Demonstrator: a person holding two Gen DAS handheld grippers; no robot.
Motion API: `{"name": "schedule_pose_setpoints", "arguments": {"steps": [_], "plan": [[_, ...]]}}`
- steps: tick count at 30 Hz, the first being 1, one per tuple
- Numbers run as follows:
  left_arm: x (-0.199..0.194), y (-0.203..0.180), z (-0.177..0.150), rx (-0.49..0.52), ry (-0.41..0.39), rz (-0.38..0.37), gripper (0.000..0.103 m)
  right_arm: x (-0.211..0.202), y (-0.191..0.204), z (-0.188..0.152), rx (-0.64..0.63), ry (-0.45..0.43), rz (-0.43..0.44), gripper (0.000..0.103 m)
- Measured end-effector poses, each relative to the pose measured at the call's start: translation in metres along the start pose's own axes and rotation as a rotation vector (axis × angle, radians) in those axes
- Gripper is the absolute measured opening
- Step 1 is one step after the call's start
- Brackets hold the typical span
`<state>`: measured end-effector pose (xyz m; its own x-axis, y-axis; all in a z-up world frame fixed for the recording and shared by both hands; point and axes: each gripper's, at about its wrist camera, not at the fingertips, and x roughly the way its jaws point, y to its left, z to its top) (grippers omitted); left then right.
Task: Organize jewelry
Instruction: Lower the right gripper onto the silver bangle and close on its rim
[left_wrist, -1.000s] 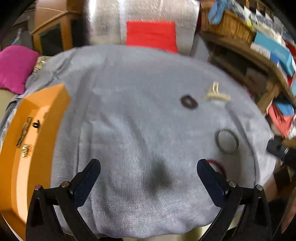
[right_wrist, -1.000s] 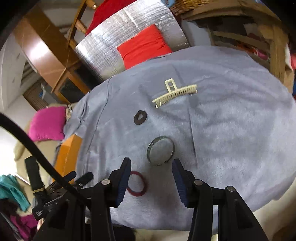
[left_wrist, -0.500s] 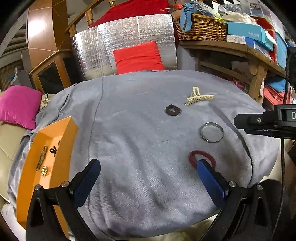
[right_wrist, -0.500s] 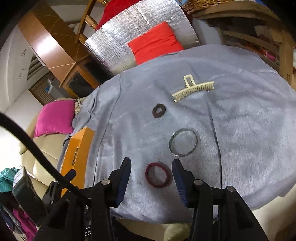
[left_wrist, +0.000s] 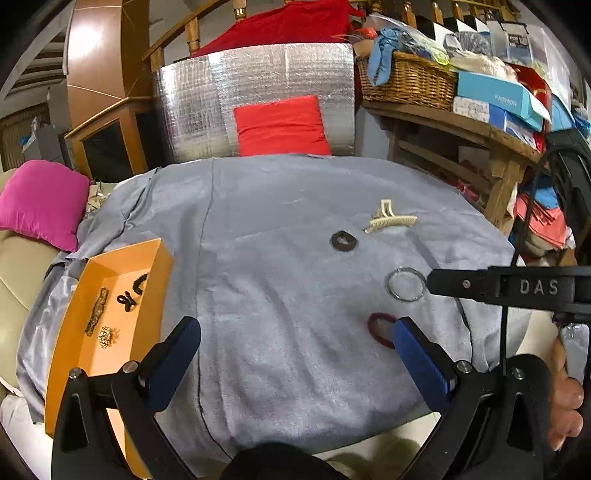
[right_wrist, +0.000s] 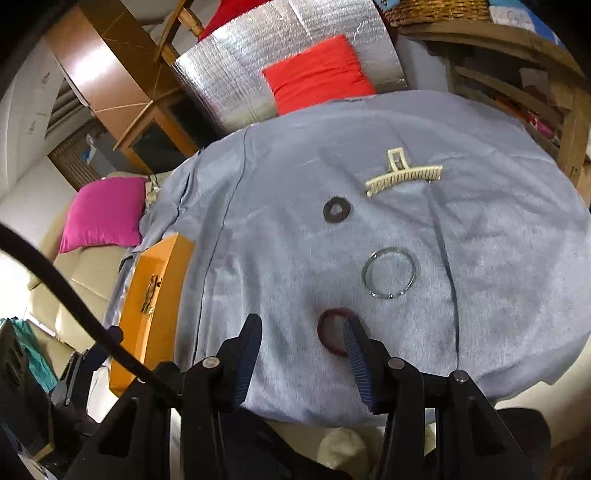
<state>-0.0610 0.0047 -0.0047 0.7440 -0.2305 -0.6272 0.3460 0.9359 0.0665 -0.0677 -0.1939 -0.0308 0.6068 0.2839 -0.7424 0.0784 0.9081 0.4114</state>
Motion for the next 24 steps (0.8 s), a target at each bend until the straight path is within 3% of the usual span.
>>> {"name": "schedule_pose_setpoints", "arguments": {"steps": [3, 8, 16, 19, 24], "plan": [[0.008, -0.005, -0.003, 0.005, 0.019, -0.006, 0.103, 0.007, -0.008, -0.005, 0.017, 0.018, 0.010, 0.050], [0.025, 0.002, -0.007, -0.076, 0.035, -0.050, 0.103, 0.020, -0.019, -0.016, 0.006, 0.042, 0.017, 0.050], [0.070, 0.014, -0.023, -0.179, 0.090, -0.061, 0.103, 0.027, -0.067, -0.006, 0.114, -0.002, 0.087, 0.050], [0.083, 0.009, -0.025, -0.178, 0.107, -0.071, 0.103, 0.036, -0.086, -0.001, 0.149, 0.005, 0.114, 0.042], [0.093, -0.015, -0.026, -0.125, 0.111, -0.129, 0.103, 0.047, -0.124, 0.007, 0.226, -0.012, 0.118, 0.041]]}}
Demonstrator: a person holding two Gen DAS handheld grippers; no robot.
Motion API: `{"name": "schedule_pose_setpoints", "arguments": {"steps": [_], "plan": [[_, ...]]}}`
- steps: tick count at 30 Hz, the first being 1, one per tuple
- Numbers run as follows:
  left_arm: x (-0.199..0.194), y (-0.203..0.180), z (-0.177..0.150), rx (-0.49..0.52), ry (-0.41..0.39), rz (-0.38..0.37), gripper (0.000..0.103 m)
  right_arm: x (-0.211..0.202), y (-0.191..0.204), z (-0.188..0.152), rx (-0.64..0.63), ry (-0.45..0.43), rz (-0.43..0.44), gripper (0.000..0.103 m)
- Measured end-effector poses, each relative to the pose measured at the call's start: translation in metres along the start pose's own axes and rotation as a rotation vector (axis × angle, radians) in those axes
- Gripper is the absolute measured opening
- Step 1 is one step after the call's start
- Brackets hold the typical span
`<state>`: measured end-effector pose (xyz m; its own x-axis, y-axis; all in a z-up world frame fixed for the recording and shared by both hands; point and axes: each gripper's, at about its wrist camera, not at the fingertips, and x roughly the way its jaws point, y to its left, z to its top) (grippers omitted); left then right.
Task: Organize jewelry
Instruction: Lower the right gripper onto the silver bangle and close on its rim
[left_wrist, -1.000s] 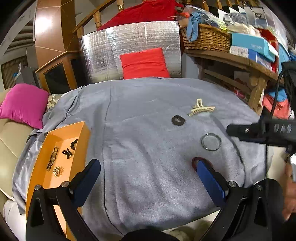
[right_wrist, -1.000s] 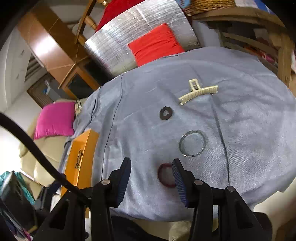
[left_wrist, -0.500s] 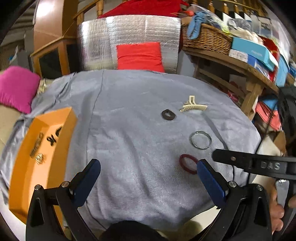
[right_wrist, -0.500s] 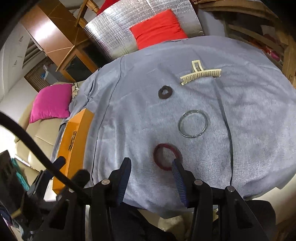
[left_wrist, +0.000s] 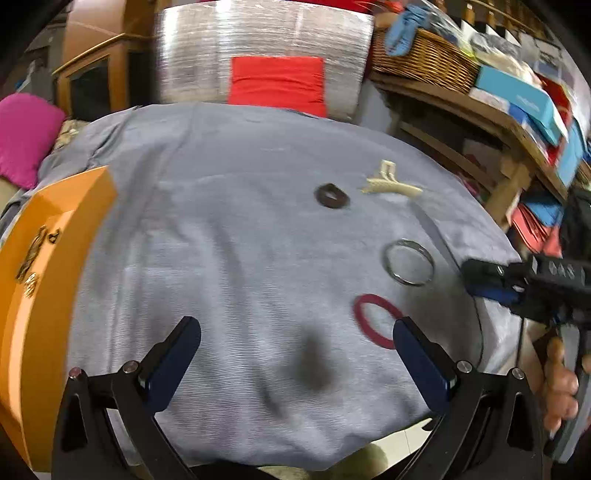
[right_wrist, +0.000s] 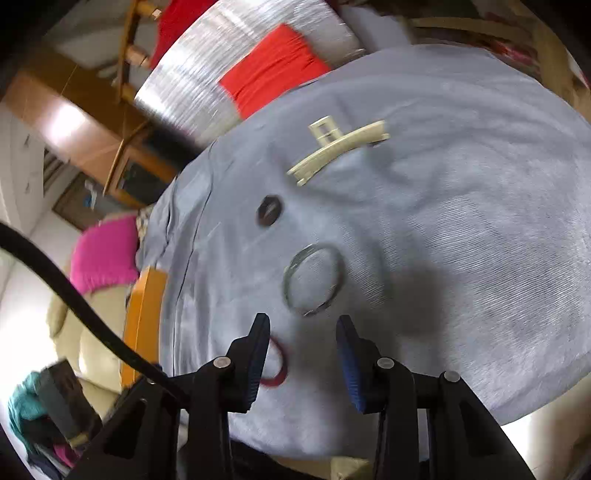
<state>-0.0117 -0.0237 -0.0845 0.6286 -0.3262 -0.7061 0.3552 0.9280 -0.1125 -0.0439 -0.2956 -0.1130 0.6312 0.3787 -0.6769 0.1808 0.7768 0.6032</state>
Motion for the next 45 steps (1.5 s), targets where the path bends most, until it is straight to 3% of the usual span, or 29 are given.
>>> {"name": "schedule_pose_setpoints", "arguments": {"steps": [7, 15, 19, 22, 24, 27, 28, 30, 36, 45], "plan": [[0.018, -0.027, -0.001, 0.102, 0.041, -0.006, 0.103, 0.017, -0.017, 0.019, 0.047, 0.026, 0.036, 0.041], [0.032, -0.030, -0.001, 0.120, 0.077, -0.060, 0.103, 0.048, -0.011, 0.040, 0.016, 0.048, -0.043, 0.041], [0.034, -0.034, 0.002, 0.139, 0.075, -0.095, 0.098, 0.056, -0.005, 0.043, -0.018, 0.065, -0.092, 0.025], [0.043, -0.039, 0.002, 0.161, 0.103, -0.089, 0.090, 0.060, 0.002, 0.042, -0.081, 0.074, -0.151, 0.016], [0.053, -0.041, 0.002, 0.172, 0.135, -0.066, 0.076, 0.062, 0.007, 0.039, -0.114, 0.077, -0.186, 0.010], [0.064, -0.045, 0.000, 0.180, 0.171, -0.038, 0.064, 0.061, 0.009, 0.036, -0.145, 0.070, -0.204, 0.007], [0.065, -0.046, 0.000, 0.189, 0.167, -0.028, 0.063, 0.061, 0.009, 0.035, -0.148, 0.066, -0.206, 0.006], [0.062, -0.051, 0.000, 0.212, 0.153, -0.029, 0.043, 0.057, 0.007, 0.032, -0.136, 0.051, -0.188, 0.006], [0.056, -0.060, 0.001, 0.267, 0.142, 0.022, 0.011, 0.040, 0.004, 0.026, -0.112, 0.007, -0.120, 0.006], [0.014, -0.055, 0.013, 0.331, 0.000, 0.168, 0.007, 0.021, 0.011, 0.023, -0.115, -0.029, -0.082, 0.006]]}}
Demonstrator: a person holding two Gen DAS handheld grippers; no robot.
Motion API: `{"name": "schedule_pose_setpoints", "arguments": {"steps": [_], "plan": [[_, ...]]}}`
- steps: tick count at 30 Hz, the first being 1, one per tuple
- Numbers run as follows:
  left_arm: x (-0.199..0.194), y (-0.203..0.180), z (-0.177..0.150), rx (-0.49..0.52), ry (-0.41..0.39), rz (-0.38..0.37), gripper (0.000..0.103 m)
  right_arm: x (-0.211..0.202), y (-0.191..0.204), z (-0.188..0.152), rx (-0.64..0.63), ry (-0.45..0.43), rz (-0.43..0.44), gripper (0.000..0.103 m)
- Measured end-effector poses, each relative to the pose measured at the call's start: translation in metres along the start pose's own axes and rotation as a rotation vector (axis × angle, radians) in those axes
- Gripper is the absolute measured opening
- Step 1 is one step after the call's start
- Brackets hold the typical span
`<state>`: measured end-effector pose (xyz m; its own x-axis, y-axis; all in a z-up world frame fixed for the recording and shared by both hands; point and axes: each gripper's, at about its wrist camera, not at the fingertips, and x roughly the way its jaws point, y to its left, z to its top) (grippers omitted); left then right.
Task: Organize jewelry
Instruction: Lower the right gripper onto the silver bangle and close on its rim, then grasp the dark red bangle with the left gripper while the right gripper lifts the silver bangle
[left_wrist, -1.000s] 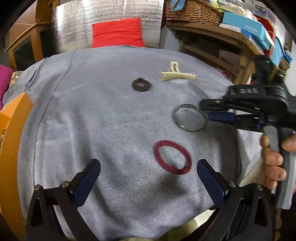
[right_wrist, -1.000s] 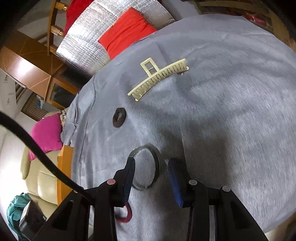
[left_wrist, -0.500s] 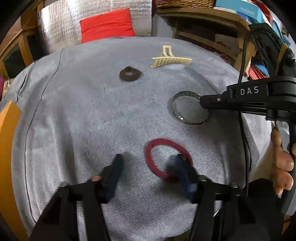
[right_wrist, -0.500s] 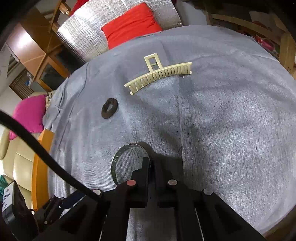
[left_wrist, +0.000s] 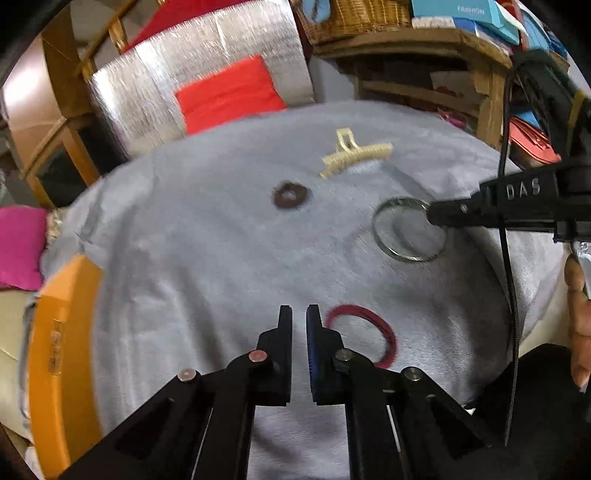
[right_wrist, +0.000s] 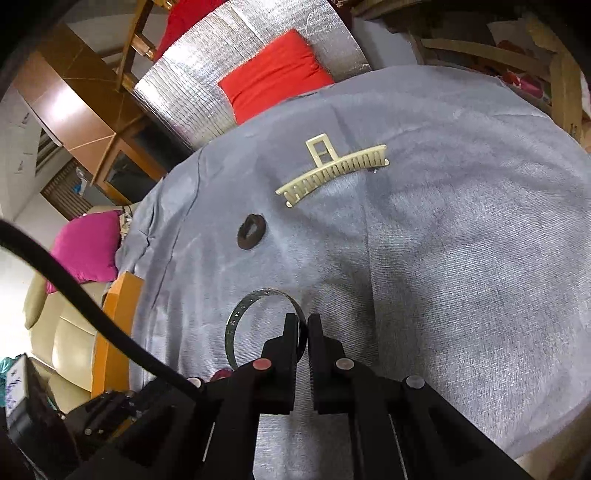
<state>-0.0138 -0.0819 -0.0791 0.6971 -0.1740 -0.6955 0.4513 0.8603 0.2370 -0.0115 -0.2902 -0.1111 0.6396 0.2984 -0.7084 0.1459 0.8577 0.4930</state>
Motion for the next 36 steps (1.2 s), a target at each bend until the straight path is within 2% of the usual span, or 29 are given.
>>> {"name": "schedule_pose_setpoints", "arguments": {"steps": [9, 16, 25, 36], "plan": [[-0.061, 0.059, 0.018, -0.084, -0.125, 0.163, 0.007, -0.014, 0.025, 0.004, -0.015, -0.029, 0.057, 0.006], [-0.093, 0.089, 0.025, -0.134, -0.183, 0.222, 0.007, -0.015, 0.052, 0.005, -0.062, -0.035, 0.073, 0.006], [-0.096, 0.082, 0.024, -0.132, -0.177, 0.189, 0.007, -0.007, 0.047, 0.002, -0.052, -0.016, 0.056, 0.006], [-0.067, 0.062, 0.028, -0.098, -0.122, 0.170, 0.007, 0.006, 0.018, 0.004, 0.010, -0.003, 0.056, 0.006]]}}
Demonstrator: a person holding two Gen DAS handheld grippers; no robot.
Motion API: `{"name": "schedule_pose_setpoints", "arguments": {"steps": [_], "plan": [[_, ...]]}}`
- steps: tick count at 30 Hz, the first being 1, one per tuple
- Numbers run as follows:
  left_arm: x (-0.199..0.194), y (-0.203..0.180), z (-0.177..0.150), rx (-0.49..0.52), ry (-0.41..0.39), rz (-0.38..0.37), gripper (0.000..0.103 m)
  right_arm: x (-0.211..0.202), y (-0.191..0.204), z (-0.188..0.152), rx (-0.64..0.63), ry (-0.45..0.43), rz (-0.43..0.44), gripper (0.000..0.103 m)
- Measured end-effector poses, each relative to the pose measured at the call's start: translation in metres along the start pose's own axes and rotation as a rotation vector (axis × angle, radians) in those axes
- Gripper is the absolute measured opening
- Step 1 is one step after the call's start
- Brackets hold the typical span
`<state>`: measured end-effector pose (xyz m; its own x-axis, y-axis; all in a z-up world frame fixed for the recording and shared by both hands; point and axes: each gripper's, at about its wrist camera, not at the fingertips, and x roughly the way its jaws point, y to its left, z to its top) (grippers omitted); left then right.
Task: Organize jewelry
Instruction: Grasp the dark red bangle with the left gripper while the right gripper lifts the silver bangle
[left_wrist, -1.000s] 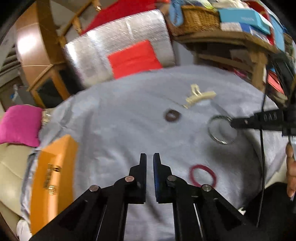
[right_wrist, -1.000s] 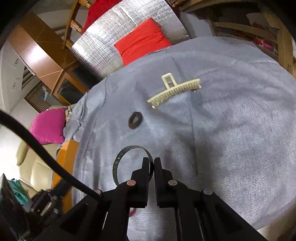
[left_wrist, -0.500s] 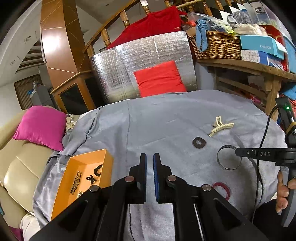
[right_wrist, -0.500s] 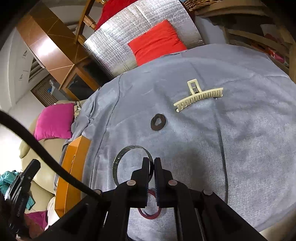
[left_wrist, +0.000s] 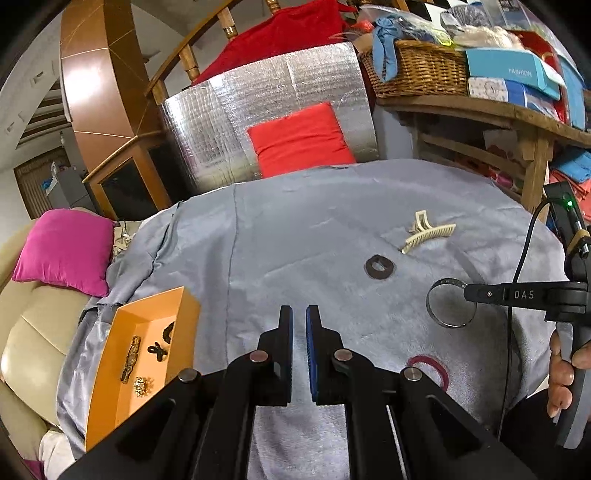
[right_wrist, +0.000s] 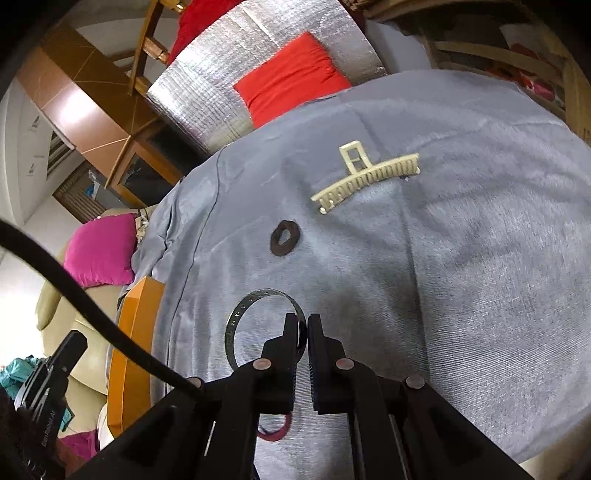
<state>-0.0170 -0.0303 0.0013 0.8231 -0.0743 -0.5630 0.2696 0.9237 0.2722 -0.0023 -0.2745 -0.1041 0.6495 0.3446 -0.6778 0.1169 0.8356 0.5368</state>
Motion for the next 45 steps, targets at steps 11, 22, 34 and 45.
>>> {"name": "schedule_pose_setpoints", "arguments": {"steps": [11, 22, 34, 45], "plan": [[0.044, -0.021, -0.010, 0.019, 0.106, -0.073, 0.007, 0.022, -0.032, -0.003, 0.069, 0.035, 0.002, 0.006], [0.100, -0.052, -0.047, 0.008, 0.318, -0.397, 0.049, 0.032, -0.037, -0.003, 0.058, 0.058, 0.014, 0.009], [0.087, -0.050, -0.045, 0.005, 0.293, -0.446, 0.054, 0.036, -0.051, -0.002, 0.104, 0.067, 0.078, 0.010], [0.084, -0.079, -0.061, 0.080, 0.341, -0.532, 0.038, 0.038, -0.053, 0.000, 0.108, 0.068, 0.084, 0.011]]}}
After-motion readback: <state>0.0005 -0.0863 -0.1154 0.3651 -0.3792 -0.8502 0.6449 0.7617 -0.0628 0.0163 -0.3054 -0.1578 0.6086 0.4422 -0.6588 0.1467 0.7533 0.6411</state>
